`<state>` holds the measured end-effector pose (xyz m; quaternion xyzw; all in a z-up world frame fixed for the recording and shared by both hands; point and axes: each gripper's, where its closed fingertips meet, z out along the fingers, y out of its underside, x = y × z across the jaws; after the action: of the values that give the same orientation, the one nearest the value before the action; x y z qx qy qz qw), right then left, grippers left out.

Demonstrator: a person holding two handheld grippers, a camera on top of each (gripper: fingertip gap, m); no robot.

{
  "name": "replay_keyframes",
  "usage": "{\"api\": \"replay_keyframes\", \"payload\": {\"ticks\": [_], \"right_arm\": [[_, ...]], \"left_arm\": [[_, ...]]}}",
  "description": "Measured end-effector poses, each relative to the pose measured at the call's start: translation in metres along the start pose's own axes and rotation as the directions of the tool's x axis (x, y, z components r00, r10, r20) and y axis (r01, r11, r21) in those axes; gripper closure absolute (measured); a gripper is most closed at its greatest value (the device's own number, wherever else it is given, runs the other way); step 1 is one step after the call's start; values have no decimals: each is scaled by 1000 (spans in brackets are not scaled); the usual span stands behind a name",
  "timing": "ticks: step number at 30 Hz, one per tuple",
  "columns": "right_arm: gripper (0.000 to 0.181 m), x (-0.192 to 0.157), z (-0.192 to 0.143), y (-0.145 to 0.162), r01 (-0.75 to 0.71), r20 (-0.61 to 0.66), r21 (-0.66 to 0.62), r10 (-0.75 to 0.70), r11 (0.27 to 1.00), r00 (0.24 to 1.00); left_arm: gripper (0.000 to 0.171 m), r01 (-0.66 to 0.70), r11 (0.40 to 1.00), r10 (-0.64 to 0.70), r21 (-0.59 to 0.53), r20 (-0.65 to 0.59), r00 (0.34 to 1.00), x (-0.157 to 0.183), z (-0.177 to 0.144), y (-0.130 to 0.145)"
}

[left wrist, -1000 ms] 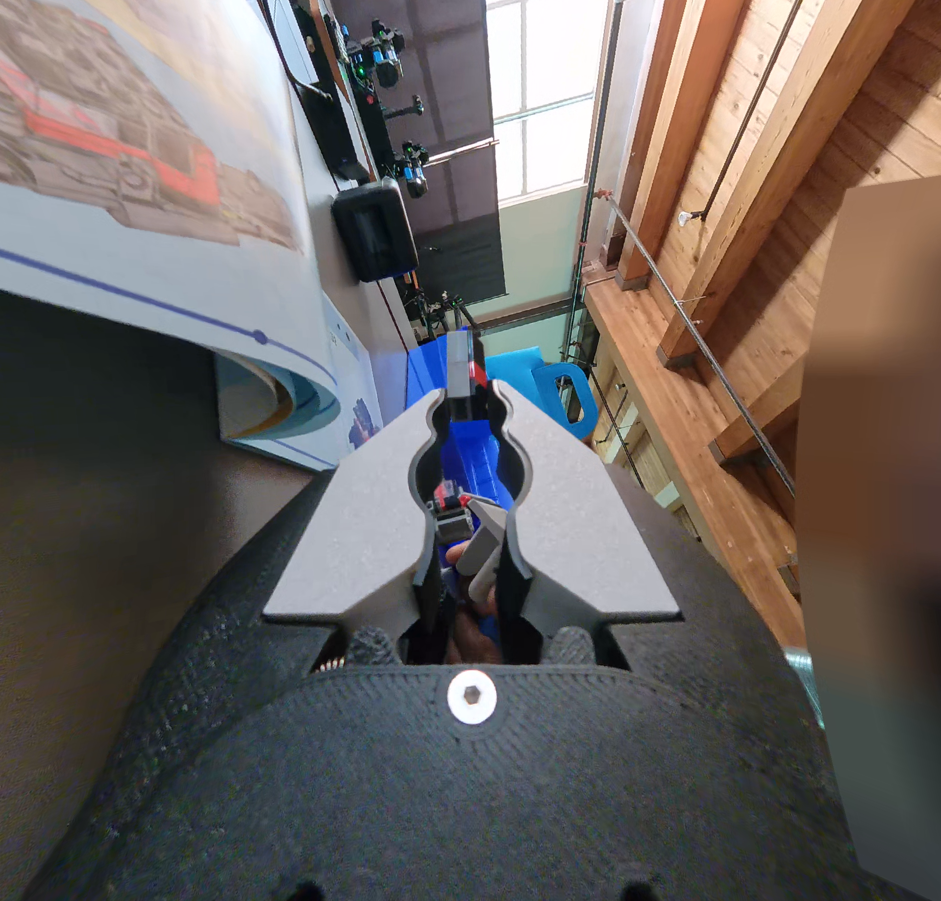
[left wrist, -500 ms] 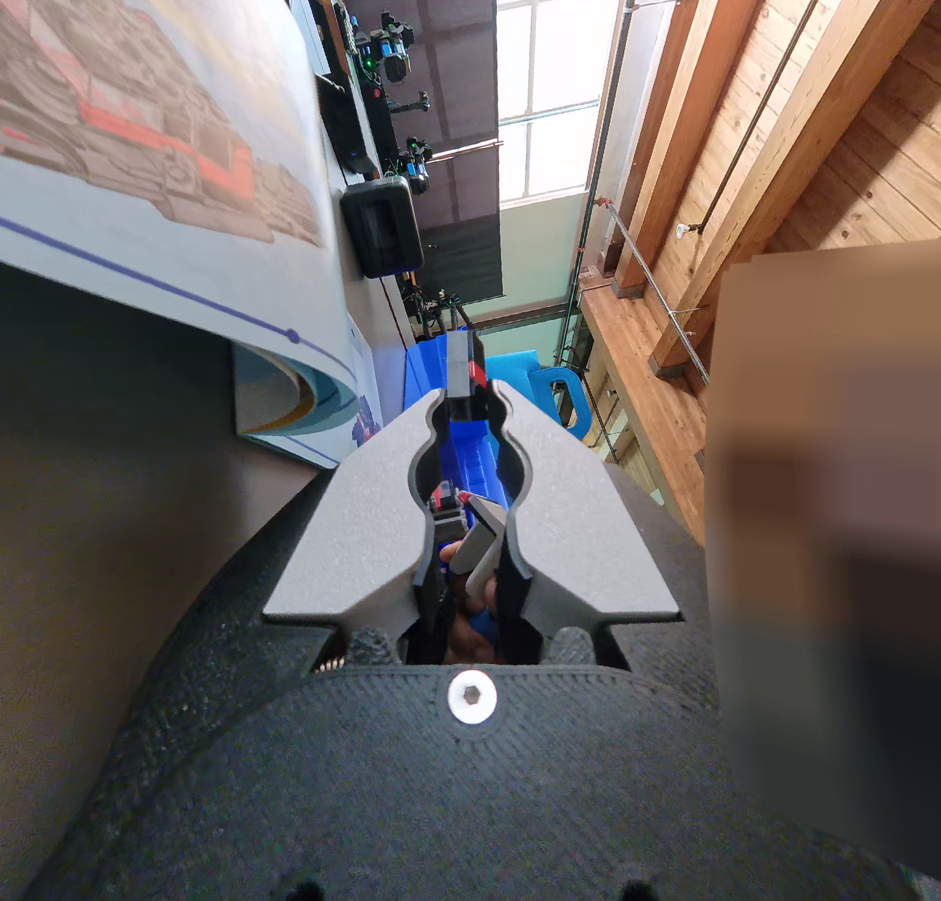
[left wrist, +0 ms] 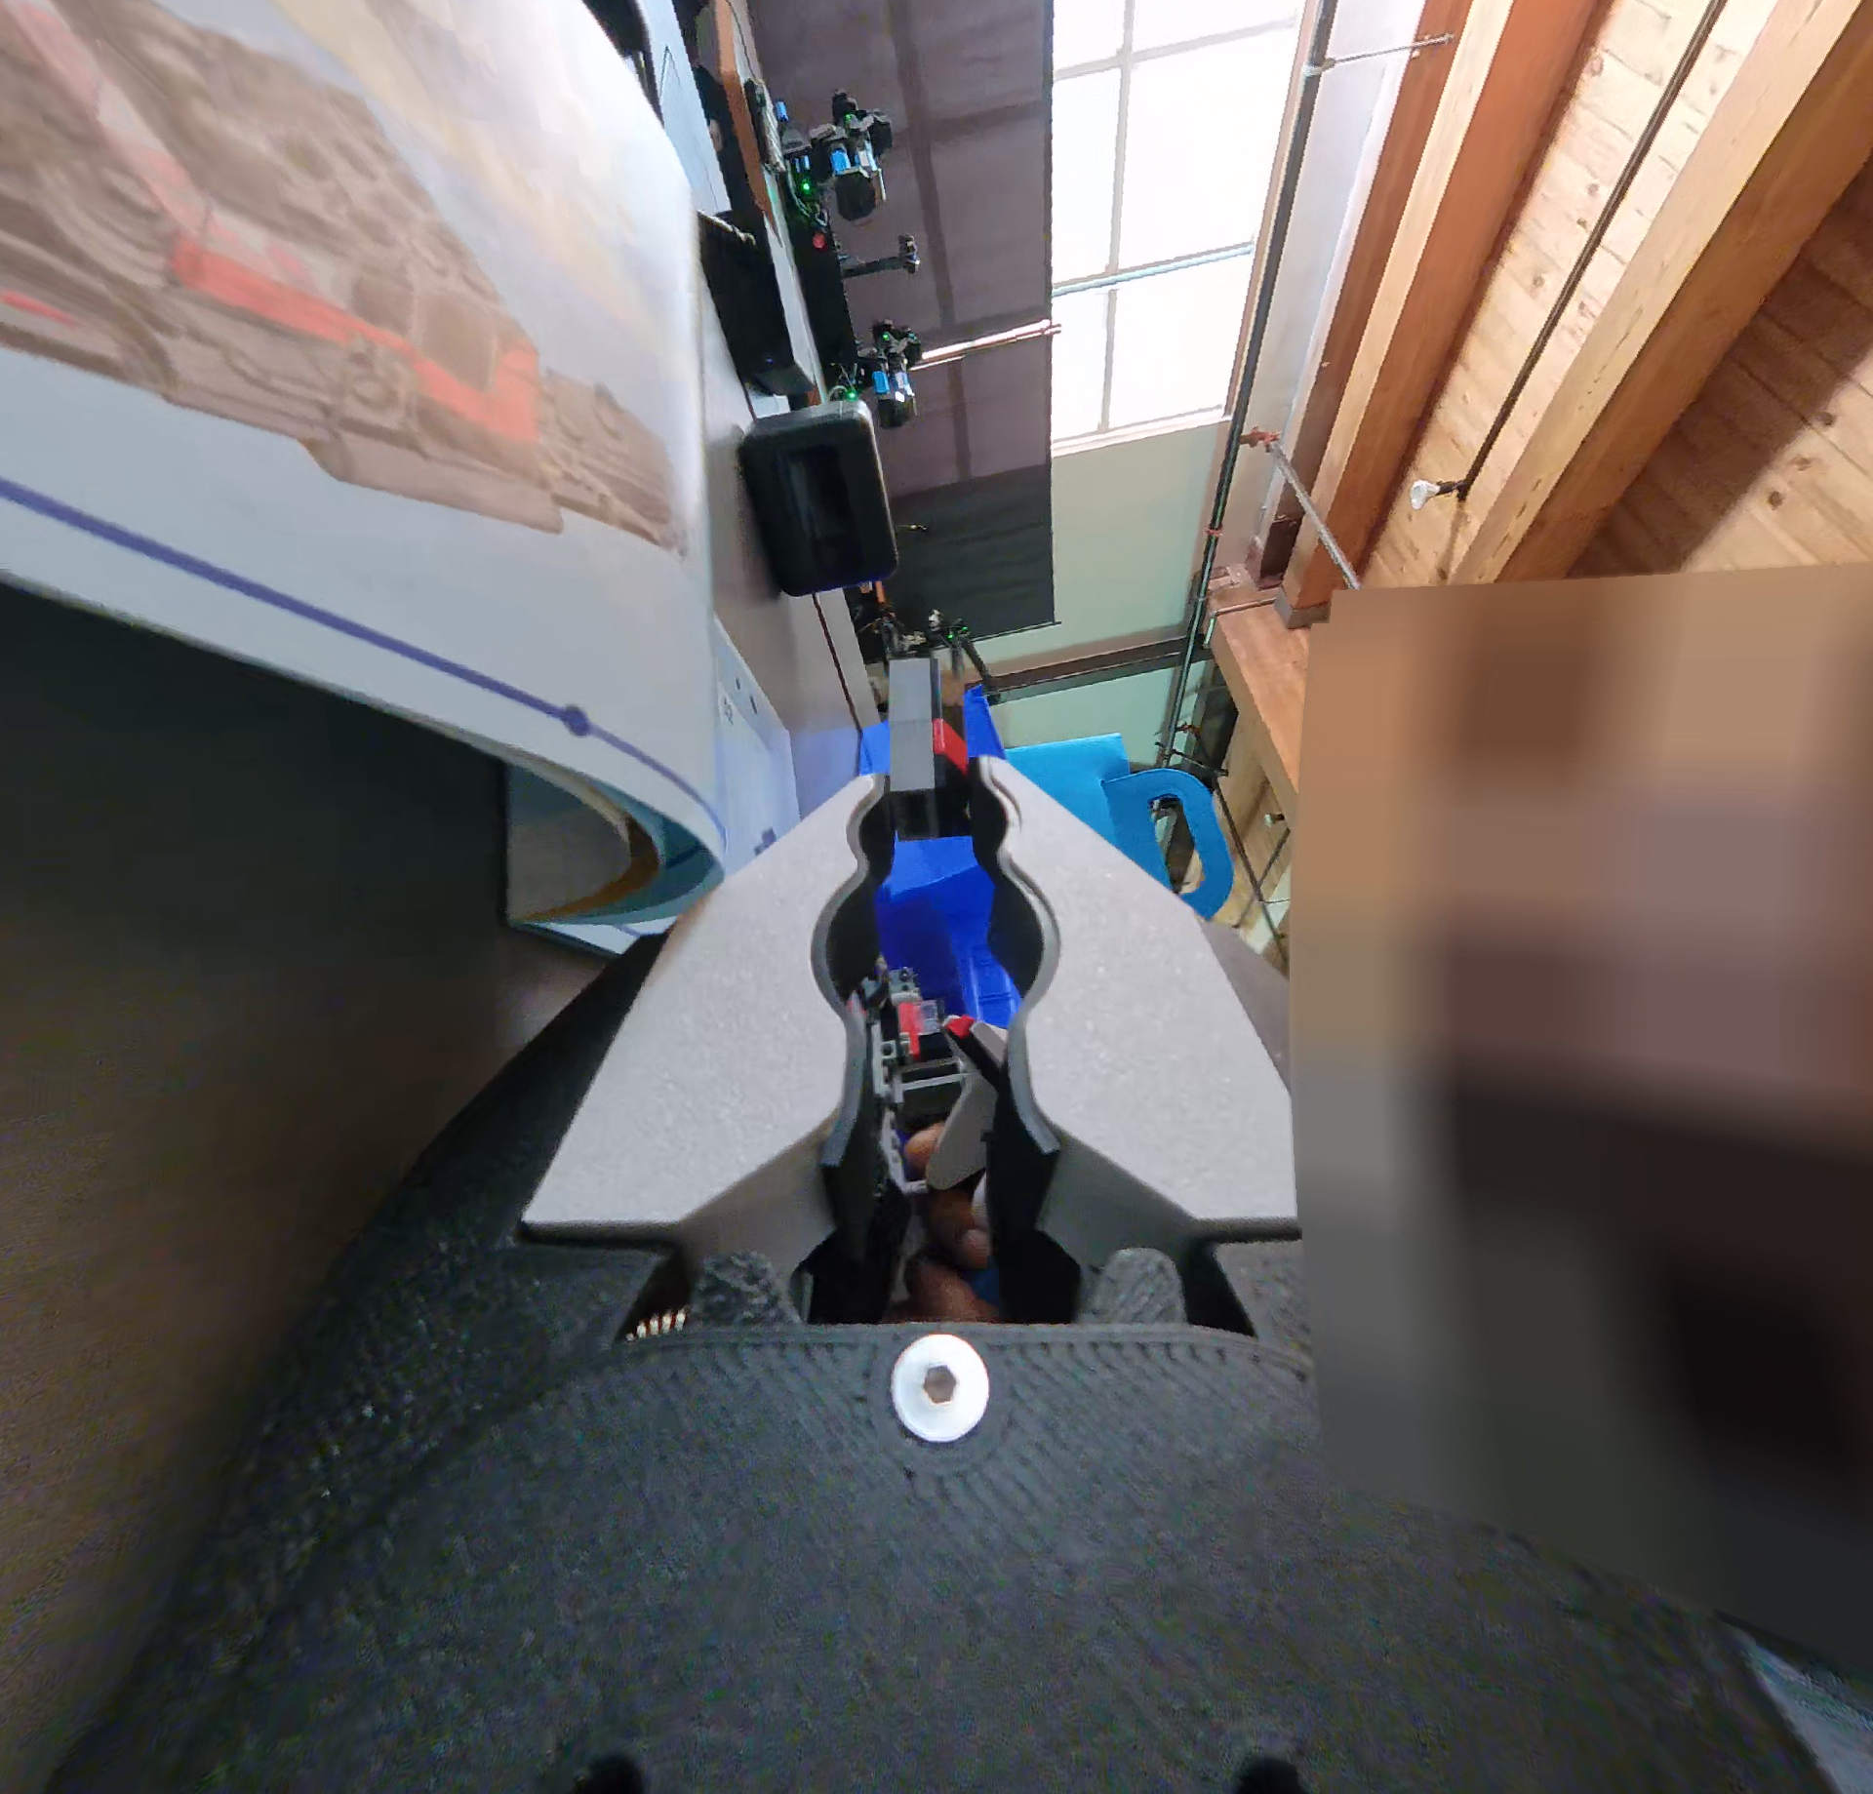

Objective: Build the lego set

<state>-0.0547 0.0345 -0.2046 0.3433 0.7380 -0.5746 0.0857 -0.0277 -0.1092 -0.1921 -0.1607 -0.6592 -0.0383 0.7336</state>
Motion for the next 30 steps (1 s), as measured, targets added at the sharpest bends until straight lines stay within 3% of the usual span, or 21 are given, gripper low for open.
{"api": "replay_keyframes", "payload": {"ticks": [1,6,18,22,30], "right_arm": [[173,-1,0,0,-5,9,2,5,1000,1000],[173,-7,0,-6,35,4,4,-35,999,999],[172,-87,24,-3,275,72,-30,-272,961,959],[172,-86,19,8,315,-26,-23,-316,949,949],[172,-84,14,7,370,-82,-79,-376,926,923]], "left_arm": [[157,-17,1000,17,-5,5,1000,1,1,3],[157,-103,994,103,-29,15,995,8,3,20],[157,-21,992,20,-128,-9,1000,15,-11,80],[157,-42,985,40,-167,-13,999,19,-15,95],[157,-88,978,85,-189,-24,996,24,-17,106]]}}
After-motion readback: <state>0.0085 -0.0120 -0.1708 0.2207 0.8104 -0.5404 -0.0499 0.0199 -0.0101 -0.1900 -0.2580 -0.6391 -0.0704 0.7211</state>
